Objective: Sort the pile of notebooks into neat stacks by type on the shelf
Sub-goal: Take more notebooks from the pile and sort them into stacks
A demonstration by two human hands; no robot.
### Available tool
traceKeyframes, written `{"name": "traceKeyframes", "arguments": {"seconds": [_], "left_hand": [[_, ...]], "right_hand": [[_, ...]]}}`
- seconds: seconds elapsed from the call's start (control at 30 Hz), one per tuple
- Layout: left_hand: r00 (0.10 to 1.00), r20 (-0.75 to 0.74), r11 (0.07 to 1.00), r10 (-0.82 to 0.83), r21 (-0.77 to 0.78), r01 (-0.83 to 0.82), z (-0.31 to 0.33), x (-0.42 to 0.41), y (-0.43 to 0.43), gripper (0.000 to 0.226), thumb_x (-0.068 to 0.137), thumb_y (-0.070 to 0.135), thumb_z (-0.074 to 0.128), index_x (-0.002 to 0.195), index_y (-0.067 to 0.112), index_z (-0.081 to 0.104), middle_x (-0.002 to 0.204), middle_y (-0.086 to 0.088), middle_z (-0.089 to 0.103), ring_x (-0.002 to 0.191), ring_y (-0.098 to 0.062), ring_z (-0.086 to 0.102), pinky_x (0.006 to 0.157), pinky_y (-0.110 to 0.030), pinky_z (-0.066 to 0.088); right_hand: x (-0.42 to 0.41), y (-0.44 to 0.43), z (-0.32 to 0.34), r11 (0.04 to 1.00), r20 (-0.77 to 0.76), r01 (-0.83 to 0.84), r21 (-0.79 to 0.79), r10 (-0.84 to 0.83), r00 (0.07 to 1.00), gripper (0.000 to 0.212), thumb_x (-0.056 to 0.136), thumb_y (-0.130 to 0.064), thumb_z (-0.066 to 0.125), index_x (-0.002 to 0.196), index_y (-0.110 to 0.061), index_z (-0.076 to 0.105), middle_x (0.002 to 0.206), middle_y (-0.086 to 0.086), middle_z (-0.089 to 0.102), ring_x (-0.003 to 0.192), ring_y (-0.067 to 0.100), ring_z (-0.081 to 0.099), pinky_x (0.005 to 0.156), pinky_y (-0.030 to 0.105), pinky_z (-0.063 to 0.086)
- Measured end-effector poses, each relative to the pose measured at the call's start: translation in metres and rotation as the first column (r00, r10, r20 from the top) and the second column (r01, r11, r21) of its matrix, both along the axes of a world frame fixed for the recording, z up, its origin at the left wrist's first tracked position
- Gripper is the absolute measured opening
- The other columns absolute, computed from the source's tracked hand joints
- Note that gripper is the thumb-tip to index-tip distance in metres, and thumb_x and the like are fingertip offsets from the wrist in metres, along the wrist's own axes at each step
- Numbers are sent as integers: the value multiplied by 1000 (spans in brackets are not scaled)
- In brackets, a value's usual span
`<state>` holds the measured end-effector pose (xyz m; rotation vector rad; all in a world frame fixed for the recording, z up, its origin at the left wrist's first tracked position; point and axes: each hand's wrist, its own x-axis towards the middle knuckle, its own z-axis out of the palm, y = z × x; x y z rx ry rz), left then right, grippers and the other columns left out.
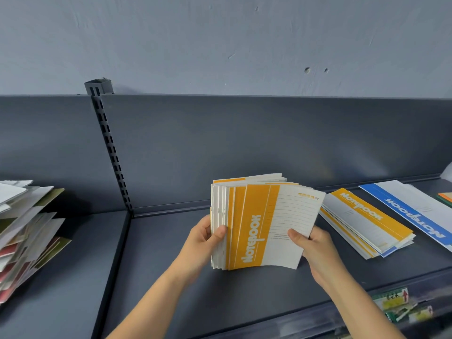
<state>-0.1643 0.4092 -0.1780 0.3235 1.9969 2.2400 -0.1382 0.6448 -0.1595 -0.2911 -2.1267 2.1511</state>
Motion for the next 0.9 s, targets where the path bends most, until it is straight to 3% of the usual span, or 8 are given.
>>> {"name": "traceKeyframes", "arguments": {"seconds": [0.23,0.33,0.43,0.53,0.6,0.73,0.9], "left_hand": [[991,5,991,132,6,-132,4,0,8,51,64,30,74,112,19,59,109,-5,72,99,-23,70,82,-34,59],[997,-11,997,78,-14,-78,5,0,6,48,64,31,75,109,19,62,105,-3,74,98,-22,71,78,-29,59],[999,-16,998,-28,-63,27,5,3,1,45,72,43,65,111,19,62,106,0,74,101,-18,69,79,-25,57],[998,34,997,-60,-55,62,3,4,-8,45,88,41,45,119,12,61,117,-7,70,110,-22,65,94,-33,53],[997,55,998,-57,-37,59,3,3,-12,41,91,39,43,120,15,61,119,-5,69,112,-22,64,97,-36,51],[997,68,999,39,-17,-38,5,1,-8,28,90,30,53,112,18,64,111,-1,73,106,-22,68,92,-36,55],[991,80,994,111,-12,-110,4,3,3,34,75,39,59,101,19,69,99,1,77,93,-20,73,83,-34,57]], "right_hand": [[1,-8,-1,998,6,-34,-48,35,999,39,77,2,71,108,-19,61,104,0,72,101,17,65,79,28,50],[-1,-9,2,996,21,-70,-60,71,997,42,72,3,74,107,-18,65,102,0,73,100,17,66,80,29,50],[-4,-6,3,996,29,-51,-66,53,998,37,73,3,73,104,-16,68,103,3,73,103,20,65,86,33,49],[-6,-6,4,997,25,-32,-76,34,999,33,76,4,71,100,-19,68,102,2,73,101,19,65,81,30,49],[-8,-7,4,996,22,-34,-81,36,999,33,77,5,70,98,-20,68,102,1,73,100,18,65,80,29,49],[-8,-10,6,992,29,-100,-81,103,994,35,76,3,70,102,-21,67,100,0,74,101,18,65,82,31,49],[-7,-16,3,993,38,-95,-71,98,994,38,74,5,73,105,-17,67,101,2,74,100,21,67,84,36,52]]}}
